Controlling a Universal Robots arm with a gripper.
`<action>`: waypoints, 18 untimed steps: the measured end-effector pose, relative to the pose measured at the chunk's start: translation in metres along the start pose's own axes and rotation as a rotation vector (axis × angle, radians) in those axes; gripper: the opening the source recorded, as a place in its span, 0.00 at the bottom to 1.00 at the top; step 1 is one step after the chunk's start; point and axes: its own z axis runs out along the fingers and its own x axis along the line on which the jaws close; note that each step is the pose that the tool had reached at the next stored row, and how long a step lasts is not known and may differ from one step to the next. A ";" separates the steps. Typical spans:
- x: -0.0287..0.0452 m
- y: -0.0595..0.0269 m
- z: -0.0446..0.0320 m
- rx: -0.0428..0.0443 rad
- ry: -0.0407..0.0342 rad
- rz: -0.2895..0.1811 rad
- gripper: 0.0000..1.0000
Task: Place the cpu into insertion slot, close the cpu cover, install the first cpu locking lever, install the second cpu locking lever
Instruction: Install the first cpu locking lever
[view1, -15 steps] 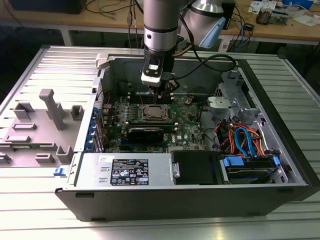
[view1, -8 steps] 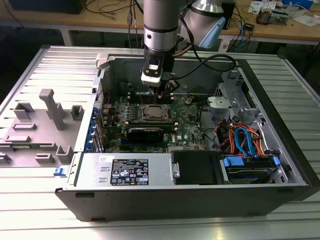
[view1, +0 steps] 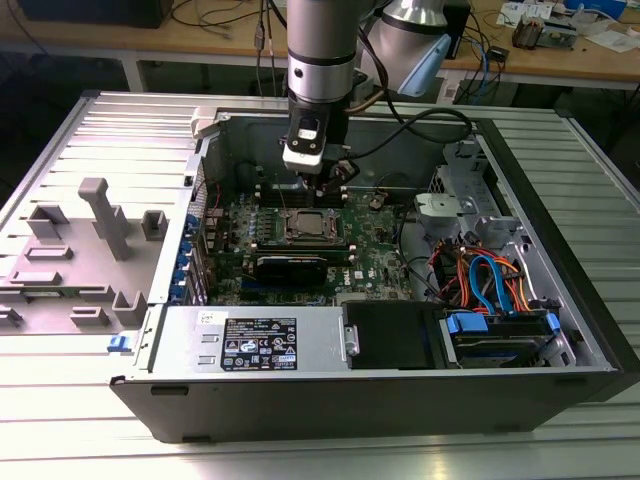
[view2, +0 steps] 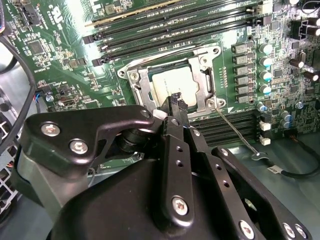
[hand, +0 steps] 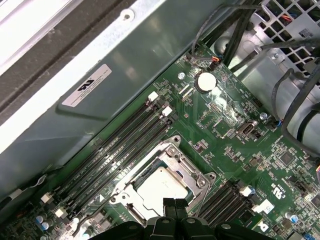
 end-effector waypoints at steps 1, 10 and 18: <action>0.0000 0.0000 0.0000 -0.0003 0.0000 -0.009 0.11; -0.0002 0.0000 -0.0042 -0.0007 -0.0022 -0.074 0.11; -0.0003 0.0000 -0.0090 0.0021 -0.0061 -0.110 0.11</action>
